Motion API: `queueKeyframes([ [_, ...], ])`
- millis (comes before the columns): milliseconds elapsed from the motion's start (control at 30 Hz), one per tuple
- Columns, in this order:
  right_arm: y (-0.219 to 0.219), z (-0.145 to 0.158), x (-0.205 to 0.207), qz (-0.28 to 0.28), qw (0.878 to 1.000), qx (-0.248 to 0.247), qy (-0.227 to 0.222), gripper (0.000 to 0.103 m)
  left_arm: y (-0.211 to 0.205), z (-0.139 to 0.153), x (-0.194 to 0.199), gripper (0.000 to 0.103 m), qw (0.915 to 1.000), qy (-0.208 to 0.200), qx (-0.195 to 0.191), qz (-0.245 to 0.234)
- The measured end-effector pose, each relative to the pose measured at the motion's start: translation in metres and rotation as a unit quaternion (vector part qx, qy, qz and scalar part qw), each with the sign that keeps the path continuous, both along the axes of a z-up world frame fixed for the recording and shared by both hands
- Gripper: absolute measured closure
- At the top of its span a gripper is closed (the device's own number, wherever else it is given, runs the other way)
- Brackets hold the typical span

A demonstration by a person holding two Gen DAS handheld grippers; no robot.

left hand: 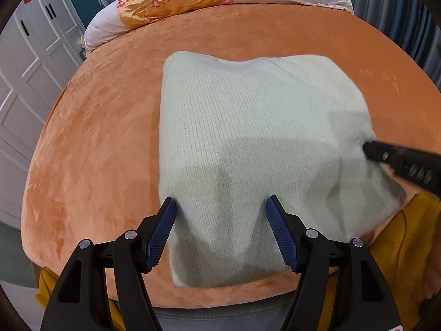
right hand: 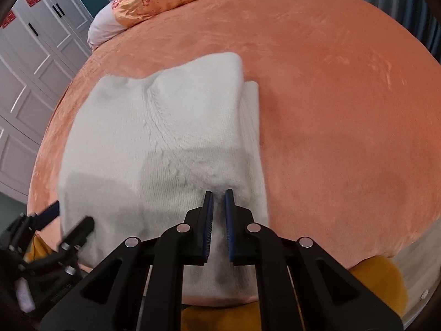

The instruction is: Fold small clothes

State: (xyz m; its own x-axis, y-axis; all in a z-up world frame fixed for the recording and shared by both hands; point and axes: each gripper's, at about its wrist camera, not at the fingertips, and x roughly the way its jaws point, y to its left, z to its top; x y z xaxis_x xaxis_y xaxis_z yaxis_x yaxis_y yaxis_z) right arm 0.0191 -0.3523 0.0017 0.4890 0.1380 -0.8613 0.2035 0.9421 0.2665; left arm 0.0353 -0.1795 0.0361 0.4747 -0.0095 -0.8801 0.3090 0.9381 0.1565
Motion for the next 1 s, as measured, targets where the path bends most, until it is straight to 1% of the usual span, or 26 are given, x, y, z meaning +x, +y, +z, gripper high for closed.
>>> queueKeyframes([
  [100, -0.005, 0.015, -0.006, -0.004, 1.0, 0.011, -0.004, 0.094, 0.003, 0.002, 0.001, 0.037, 0.9999, 0.01, -0.011, 0.006],
  [167, -0.007, 0.022, -0.022, -0.01, 1.0, 0.02, -0.017, 0.088, 0.006, 0.003, 0.001, 0.033, 0.9995, 0.021, -0.021, 0.01],
  [200, -0.009, 0.025, -0.03, -0.015, 0.999, 0.027, -0.02, 0.08, 0.009, 0.004, 0.001, 0.03, 0.999, 0.03, -0.031, 0.014],
  [233, -0.01, 0.027, -0.031, -0.018, 0.999, 0.031, -0.022, 0.068, 0.014, 0.006, 0.002, 0.028, 0.9977, 0.041, -0.05, 0.02],
  [267, -0.014, 0.028, -0.039, -0.025, 0.999, 0.039, -0.025, 0.061, 0.018, 0.008, 0.003, 0.026, 0.9968, 0.044, -0.061, 0.026],
  [300, -0.019, 0.027, -0.043, -0.029, 0.998, 0.043, -0.025, 0.056, 0.023, 0.01, 0.006, 0.023, 0.9958, 0.046, -0.071, 0.035],
  [400, -0.025, 0.018, -0.045, -0.036, 0.998, 0.057, -0.013, 0.055, 0.03, 0.012, 0.015, 0.023, 0.9955, 0.035, -0.068, 0.056],
  [467, -0.027, 0.009, -0.038, -0.04, 0.997, 0.068, -0.002, 0.053, 0.033, 0.011, 0.024, 0.023, 0.994, 0.043, -0.078, 0.064],
  [500, -0.029, 0.004, -0.034, -0.04, 0.996, 0.079, 0.0, 0.05, 0.035, 0.01, 0.029, 0.02, 0.9921, 0.052, -0.093, 0.066],
  [533, -0.031, -0.001, -0.029, -0.041, 0.995, 0.093, 0.003, 0.044, 0.036, 0.007, 0.034, 0.017, 0.9898, 0.063, -0.108, 0.068],
  [567, -0.031, -0.006, -0.024, -0.045, 0.994, 0.101, 0.007, 0.04, 0.037, 0.005, 0.038, 0.017, 0.9882, 0.07, -0.117, 0.07],
  [600, -0.033, -0.012, -0.019, -0.05, 0.993, 0.108, 0.011, 0.033, 0.038, 0.0, 0.044, 0.016, 0.9861, 0.079, -0.126, 0.074],
  [633, -0.034, -0.015, -0.016, -0.055, 0.992, 0.11, 0.014, 0.031, 0.038, -0.002, 0.046, 0.015, 0.9851, 0.084, -0.13, 0.076],
  [700, -0.034, -0.026, -0.007, -0.055, 0.991, 0.122, 0.026, 0.031, 0.038, -0.006, 0.05, 0.01, 0.9828, 0.089, -0.139, 0.084],
  [733, -0.034, -0.03, -0.005, -0.054, 0.989, 0.134, 0.026, 0.03, 0.038, -0.007, 0.052, 0.01, 0.9823, 0.089, -0.14, 0.087],
  [767, -0.034, -0.033, -0.002, -0.054, 0.987, 0.149, 0.026, 0.029, 0.037, -0.007, 0.054, 0.01, 0.9823, 0.089, -0.14, 0.086],
  [833, -0.034, -0.038, 0.003, -0.052, 0.985, 0.164, 0.025, 0.027, 0.034, -0.006, 0.054, 0.007, 0.9832, 0.087, -0.136, 0.085],
  [900, -0.034, -0.041, 0.005, -0.051, 0.984, 0.168, 0.024, 0.025, 0.032, -0.007, 0.055, 0.005, 0.9841, 0.084, -0.132, 0.084],
  [1000, -0.032, -0.042, 0.011, -0.048, 0.984, 0.172, 0.024, 0.025, 0.029, -0.01, 0.058, 0.005, 0.9854, 0.08, -0.126, 0.082],
])
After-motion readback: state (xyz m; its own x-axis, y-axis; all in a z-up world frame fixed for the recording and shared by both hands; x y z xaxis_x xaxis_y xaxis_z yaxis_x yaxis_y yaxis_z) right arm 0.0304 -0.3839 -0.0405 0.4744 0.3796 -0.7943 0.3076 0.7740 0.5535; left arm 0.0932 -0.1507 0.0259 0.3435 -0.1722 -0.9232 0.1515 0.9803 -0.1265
